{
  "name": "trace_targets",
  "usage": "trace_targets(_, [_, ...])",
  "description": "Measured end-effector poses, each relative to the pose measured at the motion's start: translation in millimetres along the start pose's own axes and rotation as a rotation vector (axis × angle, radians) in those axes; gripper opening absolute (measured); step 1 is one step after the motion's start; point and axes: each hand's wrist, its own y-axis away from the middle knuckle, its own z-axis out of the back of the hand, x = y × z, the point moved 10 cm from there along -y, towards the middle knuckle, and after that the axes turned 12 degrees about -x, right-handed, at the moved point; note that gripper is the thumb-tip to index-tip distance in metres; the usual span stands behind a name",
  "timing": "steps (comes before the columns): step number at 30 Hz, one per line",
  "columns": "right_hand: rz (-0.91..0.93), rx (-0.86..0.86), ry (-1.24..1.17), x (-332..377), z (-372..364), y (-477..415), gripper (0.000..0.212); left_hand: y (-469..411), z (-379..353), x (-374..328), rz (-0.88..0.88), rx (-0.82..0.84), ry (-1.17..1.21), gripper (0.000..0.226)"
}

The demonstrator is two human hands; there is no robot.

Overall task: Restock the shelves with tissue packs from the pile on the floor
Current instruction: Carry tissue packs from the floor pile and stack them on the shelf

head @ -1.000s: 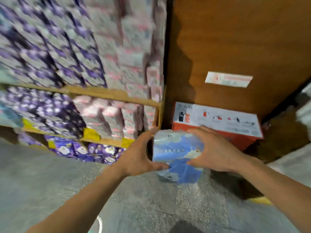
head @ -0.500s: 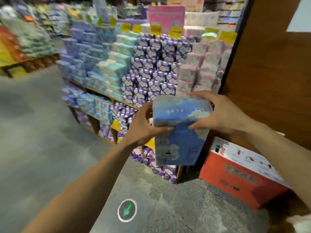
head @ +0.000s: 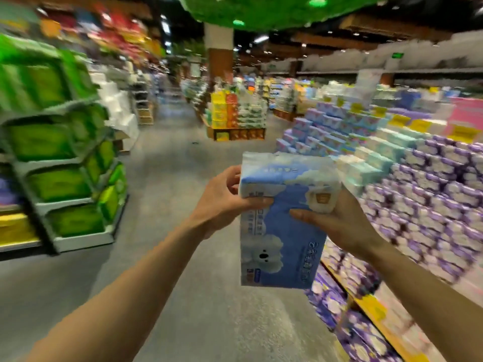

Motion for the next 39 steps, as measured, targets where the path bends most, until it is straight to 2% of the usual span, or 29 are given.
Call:
trace_targets(2, [0.053,0.009,-0.057,29,-74,-25,0.072,-12,81,4,-0.018,-0.076,-0.035,0.072])
trace_targets(5, [0.098,0.054,-0.135,69,-195,-59,0.072,-27,203,15,-0.034,-0.191,-0.089,0.076])
trace_targets(9, [0.103,0.212,-0.26,118,-353,-95,0.076,-42,349,32,-0.032,-0.338,-0.173,0.085])
trace_targets(12, [0.118,0.322,-0.349,154,-464,-120,0.073,-61,453,43,-0.024,-0.44,-0.215,0.079])
trace_targets(14, [0.142,0.38,-0.371,171,-511,-135,0.072,-72,499,45,-0.015,-0.489,-0.255,0.08])
trace_targets(21, [0.336,0.613,-0.419,246,-748,-215,0.063,-130,713,74,-0.035,-0.732,-0.337,0.079])
trace_targets(27, [0.425,0.801,-0.501,311,-938,-286,0.065,-191,878,83,-0.022,-0.903,-0.412,0.066])
trace_targets(31, [0.497,0.915,-0.541,358,-1070,-299,0.063,-206,998,93,-0.025,-1.025,-0.446,0.07])
trace_targets(36, [0.596,1.069,-0.586,407,-1241,-290,0.032,-213,1162,130,-0.029,-1.11,-0.478,0.071])
trace_targets(39, [0.632,1.058,-0.608,437,-1350,-297,0.041,-225,1271,152,-0.038,-1.108,-0.499,0.073])
